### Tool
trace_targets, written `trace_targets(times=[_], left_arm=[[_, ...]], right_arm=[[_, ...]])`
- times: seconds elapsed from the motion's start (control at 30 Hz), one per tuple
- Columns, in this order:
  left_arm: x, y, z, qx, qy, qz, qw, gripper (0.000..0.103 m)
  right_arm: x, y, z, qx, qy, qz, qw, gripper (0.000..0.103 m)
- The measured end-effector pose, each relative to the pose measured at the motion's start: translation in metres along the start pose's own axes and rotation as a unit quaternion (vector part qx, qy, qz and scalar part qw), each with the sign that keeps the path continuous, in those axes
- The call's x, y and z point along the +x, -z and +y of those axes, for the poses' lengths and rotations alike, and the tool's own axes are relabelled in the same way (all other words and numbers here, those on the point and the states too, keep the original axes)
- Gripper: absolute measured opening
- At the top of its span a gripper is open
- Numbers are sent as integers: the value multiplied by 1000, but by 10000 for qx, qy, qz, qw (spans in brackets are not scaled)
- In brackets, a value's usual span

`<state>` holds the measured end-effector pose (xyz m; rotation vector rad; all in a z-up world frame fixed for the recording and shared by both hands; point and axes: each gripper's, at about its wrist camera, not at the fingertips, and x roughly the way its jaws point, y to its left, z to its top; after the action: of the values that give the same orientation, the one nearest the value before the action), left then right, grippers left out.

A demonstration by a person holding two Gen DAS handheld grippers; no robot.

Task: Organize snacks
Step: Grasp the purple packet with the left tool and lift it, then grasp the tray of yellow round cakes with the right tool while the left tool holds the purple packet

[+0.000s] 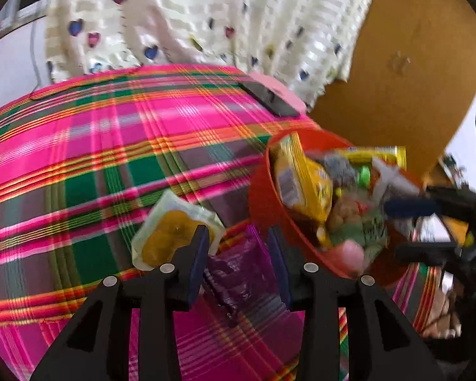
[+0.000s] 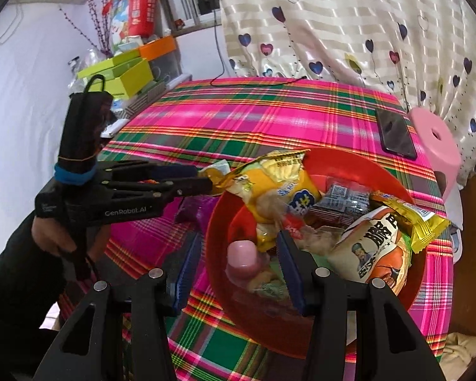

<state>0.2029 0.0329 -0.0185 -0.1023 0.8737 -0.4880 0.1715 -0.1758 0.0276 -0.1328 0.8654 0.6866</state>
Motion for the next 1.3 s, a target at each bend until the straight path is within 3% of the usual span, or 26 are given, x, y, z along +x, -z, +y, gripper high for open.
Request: trace_targets(times=[0.07,0.2,0.5,0.73,1.03,1.3], left_arm=[[0,6,-8,309,153,201,9992,41],[-7,19,-25,711,103,366,9967,45],[-13,36,-38,655,-376,382,9964,47],[-2,44,-34,63,-885,435,9951,47],[-29,65,-25,-708,-1078,-50,9916,37],[-61,84,3,-1341,-1369,-405,9806,37]], right_arm=[[0,0,-4,31,13,2,10000,48],[0,0,-7,82,-22,-19,10000,48],[-8,3,-2,31,-54,-76,10000,48],[-14,4,4,24,-44,-119,9999,48],[-14,-4,17,-85,-62,-126,9999,48],[24,-31,48,-397,-261,162,9987,48]])
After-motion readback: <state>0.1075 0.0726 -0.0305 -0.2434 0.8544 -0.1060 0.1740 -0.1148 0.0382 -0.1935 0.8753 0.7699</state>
